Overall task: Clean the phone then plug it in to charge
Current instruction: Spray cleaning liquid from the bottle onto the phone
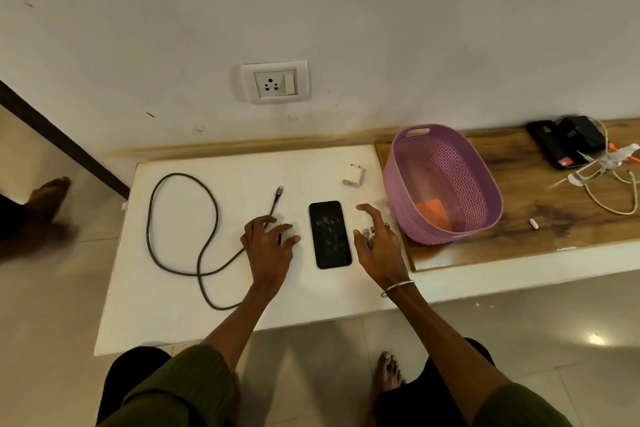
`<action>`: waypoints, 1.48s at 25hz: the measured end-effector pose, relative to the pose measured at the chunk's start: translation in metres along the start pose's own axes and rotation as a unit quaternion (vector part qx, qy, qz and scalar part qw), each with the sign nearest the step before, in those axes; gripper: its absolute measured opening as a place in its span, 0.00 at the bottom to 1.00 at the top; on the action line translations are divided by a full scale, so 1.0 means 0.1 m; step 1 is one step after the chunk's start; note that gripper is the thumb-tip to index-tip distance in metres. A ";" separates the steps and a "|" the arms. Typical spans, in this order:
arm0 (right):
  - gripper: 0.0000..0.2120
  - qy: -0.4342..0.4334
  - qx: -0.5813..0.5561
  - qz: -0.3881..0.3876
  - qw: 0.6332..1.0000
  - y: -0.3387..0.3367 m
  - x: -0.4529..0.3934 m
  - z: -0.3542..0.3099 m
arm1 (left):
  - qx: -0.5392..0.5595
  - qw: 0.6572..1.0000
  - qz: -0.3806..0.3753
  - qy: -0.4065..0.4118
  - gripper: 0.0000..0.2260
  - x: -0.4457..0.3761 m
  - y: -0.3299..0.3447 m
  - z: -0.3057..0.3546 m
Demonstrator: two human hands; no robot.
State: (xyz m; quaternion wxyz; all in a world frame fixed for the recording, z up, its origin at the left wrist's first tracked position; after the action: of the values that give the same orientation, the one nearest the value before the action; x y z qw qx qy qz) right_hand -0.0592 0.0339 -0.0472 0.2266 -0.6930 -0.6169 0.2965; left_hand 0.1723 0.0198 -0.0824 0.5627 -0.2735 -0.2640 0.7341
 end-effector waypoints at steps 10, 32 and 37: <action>0.26 -0.020 0.020 0.015 0.999 -0.22 0.02 -0.26 | -0.101 0.993 -0.048 0.045 0.33 0.19 -0.13 0.20; 0.25 0.022 0.059 -0.054 0.997 -0.06 0.02 -0.03 | -0.179 0.892 -0.413 0.046 0.69 -0.16 0.23 0.48; 0.25 0.040 0.097 -0.051 0.993 -0.04 0.01 0.02 | -0.140 0.900 -0.412 0.041 0.69 -0.17 0.22 0.47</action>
State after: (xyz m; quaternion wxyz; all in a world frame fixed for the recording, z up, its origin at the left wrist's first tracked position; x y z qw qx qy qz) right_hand -0.0631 0.0351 -0.0461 0.3323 -0.6466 -0.6101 0.3152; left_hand 0.1280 -0.0055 -0.0622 0.7812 -0.2462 -0.4294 0.3805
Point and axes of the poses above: each hand's wrist, its own x-axis away from the middle knuckle, its own y-axis out of the palm, z = x × y, the point moved 2 cm from there along -x, towards the middle knuckle
